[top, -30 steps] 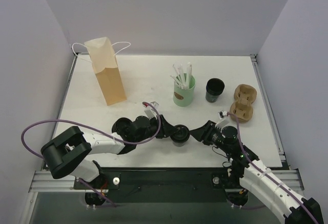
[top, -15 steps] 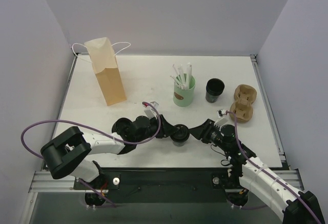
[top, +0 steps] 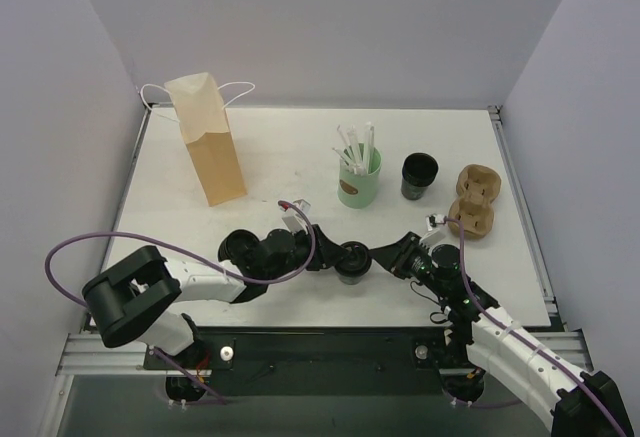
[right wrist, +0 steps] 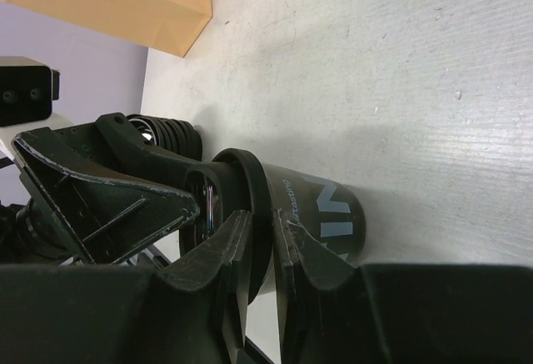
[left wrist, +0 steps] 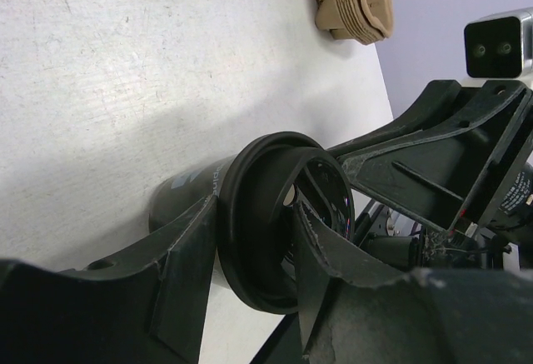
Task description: Pack the takeout coffee
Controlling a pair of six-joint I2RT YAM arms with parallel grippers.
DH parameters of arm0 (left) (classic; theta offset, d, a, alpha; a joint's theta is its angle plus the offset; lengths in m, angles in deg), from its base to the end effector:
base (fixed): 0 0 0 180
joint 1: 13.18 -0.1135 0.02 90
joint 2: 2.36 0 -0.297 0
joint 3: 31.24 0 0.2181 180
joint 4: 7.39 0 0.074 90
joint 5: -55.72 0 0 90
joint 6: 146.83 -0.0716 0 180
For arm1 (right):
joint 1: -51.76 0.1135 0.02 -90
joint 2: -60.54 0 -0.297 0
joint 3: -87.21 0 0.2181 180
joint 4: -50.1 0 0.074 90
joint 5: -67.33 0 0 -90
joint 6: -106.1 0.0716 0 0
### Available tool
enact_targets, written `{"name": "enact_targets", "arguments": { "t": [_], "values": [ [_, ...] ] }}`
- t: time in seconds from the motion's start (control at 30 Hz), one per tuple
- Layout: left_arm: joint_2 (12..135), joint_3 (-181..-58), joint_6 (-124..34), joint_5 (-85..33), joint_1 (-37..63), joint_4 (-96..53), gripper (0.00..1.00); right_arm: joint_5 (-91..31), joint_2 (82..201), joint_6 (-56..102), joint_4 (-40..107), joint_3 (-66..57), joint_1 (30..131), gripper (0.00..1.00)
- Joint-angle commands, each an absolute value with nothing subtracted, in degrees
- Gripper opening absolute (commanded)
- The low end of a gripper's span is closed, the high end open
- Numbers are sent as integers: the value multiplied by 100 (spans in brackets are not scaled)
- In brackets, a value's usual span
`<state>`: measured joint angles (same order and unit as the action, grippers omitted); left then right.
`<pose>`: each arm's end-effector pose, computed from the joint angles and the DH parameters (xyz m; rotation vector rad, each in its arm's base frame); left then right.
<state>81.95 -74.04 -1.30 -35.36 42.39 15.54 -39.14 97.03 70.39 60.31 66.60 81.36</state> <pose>0.1661 -0.2400 0.2181 -0.0136 2.1170 -1.2436 0.1056 0.0833 0.2163 0.1575 1.8450 1.3091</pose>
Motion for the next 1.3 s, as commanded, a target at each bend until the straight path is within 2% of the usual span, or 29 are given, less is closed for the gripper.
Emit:
{"name": "enact_targets", "arguments": {
  "t": [0.0,0.47,0.67,0.8,1.0,1.27],
  "values": [
    [8693,-7076,-313,-3384,4483,64,47,-3753,9789,7007,5541,7713,8155,14],
    [8835,-6971,-40,-3771,4755,108,45,-3463,10245,7332,5637,7969,8401,11],
    [8571,-7138,-5,-4157,4878,-454,45,-2840,10605,7420,5567,7820,9076,10],
    [8500,-7252,-23,-4237,4913,-674,44,-2821,10563,7455,5682,7653,9175,13],
    [8553,-7401,-58,-4351,4922,-877,45,-2662,9553,7078,4373,6644,8956,22],
    [8720,-7481,-23,-4360,4922,-956,45,-3444,9446,6445,3950,5904,8243,26]
  ]
}}
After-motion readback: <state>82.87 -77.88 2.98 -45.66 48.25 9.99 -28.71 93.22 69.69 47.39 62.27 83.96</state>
